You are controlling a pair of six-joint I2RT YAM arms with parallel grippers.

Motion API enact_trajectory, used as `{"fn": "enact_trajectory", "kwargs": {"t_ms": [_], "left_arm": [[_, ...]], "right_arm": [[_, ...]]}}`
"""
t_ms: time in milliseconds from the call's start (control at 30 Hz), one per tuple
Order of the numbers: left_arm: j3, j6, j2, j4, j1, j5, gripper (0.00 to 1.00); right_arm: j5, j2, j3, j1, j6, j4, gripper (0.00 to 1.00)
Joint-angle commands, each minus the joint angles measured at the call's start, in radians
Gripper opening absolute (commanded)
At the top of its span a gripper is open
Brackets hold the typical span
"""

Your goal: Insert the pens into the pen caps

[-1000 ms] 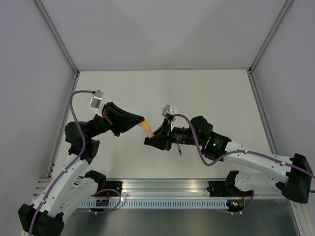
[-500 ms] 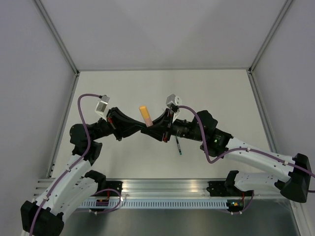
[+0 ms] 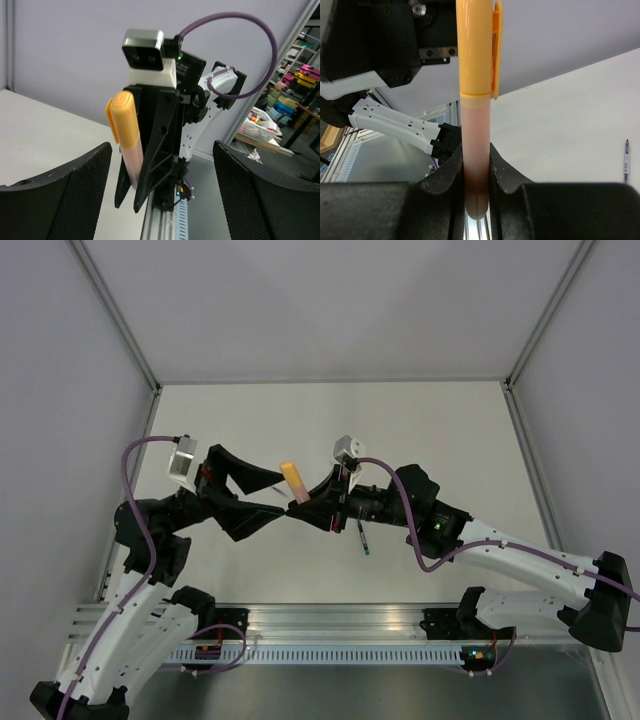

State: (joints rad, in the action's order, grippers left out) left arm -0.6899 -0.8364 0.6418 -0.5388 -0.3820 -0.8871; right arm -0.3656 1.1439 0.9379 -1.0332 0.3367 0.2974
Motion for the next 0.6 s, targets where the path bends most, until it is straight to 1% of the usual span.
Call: {"fn": "enact_trajectory", "kwargs": {"t_ms": [0,167,400,500,567], "left_arm": [[-0.072,0.094,-0.016,0.095,0.000,0.076,0.87],[-0.108,0.095,0.015,0.082,0.000,0.102,0.86],[-0.123,0.105,0.064,0.057,0.000,0.108,0.85],[-0.119,0.111,0.081,0.054,0.000,0.106,0.82],[-0.105,0.100,0.090,0.020,0.000,0.094,0.80]], "right_arm": [[-0.061,-0.018,-0.005,-0.004,0.001,0.023,0.00],[-0.108,-0.006,-0.010,-0.004,0.015,0.037,0.00],[-0.133,0.008,-0.005,-0.004,0.027,0.046,0.00],[-0.136,0.005,-0.002,-0.005,0.030,0.046,0.00],[-0.136,0.005,0.001,-0.004,0.033,0.045,0.00]]}}
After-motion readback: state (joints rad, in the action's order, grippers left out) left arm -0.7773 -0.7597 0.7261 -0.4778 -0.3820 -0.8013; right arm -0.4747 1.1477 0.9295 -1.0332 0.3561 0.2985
